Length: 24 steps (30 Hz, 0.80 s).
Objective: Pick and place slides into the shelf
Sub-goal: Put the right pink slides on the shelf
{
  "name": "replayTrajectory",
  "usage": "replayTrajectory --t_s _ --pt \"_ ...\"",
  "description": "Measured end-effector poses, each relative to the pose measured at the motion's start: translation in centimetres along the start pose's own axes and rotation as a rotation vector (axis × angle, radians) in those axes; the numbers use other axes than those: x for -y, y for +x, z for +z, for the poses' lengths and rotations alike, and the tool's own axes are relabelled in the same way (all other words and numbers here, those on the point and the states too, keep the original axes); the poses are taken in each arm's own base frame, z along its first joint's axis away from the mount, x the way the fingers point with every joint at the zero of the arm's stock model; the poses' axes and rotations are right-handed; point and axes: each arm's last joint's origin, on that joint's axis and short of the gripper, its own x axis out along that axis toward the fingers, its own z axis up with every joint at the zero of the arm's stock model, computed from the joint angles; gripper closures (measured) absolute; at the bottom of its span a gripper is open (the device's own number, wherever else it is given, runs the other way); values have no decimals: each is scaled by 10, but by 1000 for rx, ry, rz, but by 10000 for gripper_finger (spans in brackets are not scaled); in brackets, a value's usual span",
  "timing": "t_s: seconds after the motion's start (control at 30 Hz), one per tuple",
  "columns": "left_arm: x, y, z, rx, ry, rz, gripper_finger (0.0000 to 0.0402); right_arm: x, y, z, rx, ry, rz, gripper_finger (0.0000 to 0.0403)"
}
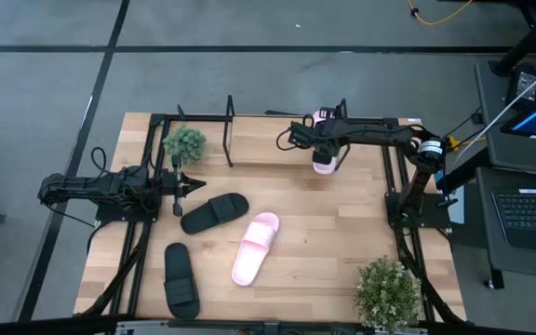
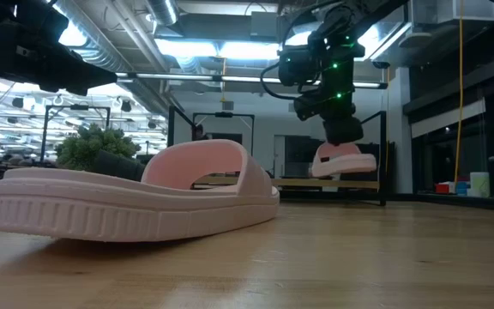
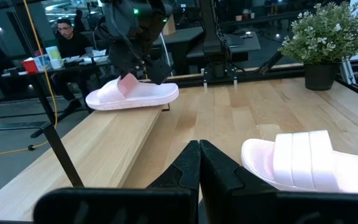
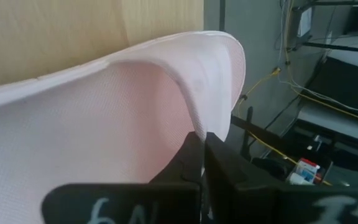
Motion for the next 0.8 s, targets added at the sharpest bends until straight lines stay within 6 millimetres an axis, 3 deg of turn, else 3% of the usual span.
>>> replayTrajectory --t_s 0.8 --pt "0 0 0 0 0 0 401 3 6 -1 -6 6 34 397"
